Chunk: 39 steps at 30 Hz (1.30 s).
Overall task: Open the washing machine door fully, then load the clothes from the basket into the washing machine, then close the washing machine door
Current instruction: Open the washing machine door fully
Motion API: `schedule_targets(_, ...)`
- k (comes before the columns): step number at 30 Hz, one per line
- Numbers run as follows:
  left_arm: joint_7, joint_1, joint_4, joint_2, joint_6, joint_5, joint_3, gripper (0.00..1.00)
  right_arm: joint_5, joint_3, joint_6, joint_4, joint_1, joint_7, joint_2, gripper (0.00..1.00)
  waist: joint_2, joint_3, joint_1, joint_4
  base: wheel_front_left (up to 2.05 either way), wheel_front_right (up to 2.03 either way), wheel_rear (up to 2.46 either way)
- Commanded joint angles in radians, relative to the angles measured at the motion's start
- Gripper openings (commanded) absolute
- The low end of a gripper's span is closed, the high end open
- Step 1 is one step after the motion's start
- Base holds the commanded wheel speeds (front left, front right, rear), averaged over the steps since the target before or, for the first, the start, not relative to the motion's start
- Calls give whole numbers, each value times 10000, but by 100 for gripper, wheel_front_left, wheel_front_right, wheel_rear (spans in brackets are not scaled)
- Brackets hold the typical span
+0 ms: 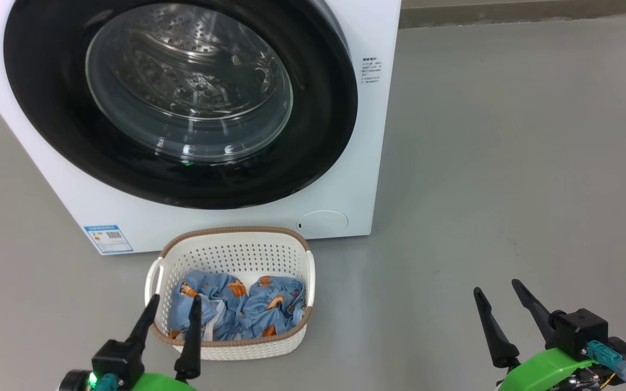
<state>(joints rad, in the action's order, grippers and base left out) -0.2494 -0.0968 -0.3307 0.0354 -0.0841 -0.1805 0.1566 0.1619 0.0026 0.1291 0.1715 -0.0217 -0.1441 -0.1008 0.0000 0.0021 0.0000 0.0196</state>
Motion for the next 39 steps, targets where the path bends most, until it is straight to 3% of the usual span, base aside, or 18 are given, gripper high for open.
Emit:
schedule_targets(1, -124, -456, 174, 149, 36, -66, -292, 100, 100, 255, 16, -252, -216, -109, -105, 100, 0, 5, 0, -1, 0, 0, 0)
schedule_targets(8, -124, -469, 145, 149, 44, -79, -292, 100, 130, 276, 16, -236, -225, -159, -138, 100, 0, 2, 0, 12, 0, 0, 0)
schedule_targets(9, -124, -466, 136, 149, 45, -80, -290, 100, 150, 287, 16, -236, -224, -171, -141, 54, 0, -3, 0, 14, 0, 0, 0)
schedule_targets(10, -124, -465, 130, 149, 45, -78, -286, 100, 178, 305, 16, -248, -226, -204, -149, 2, 0, -7, 0, 18, 0, 0, 0)
schedule_targets(28, -124, -486, 130, 149, 89, -141, -197, 100, 865, 637, 16, -204, -351, -36, -370, 0, 0, 31, 0, 79, 0, 0, 0)
schedule_targets(39, -124, -776, 347, 149, 183, -143, -143, 100, 4855, 170, 16, 340, -1412, 642, -85, 0, 0, 750, 0, 214, 0, 0, 0)
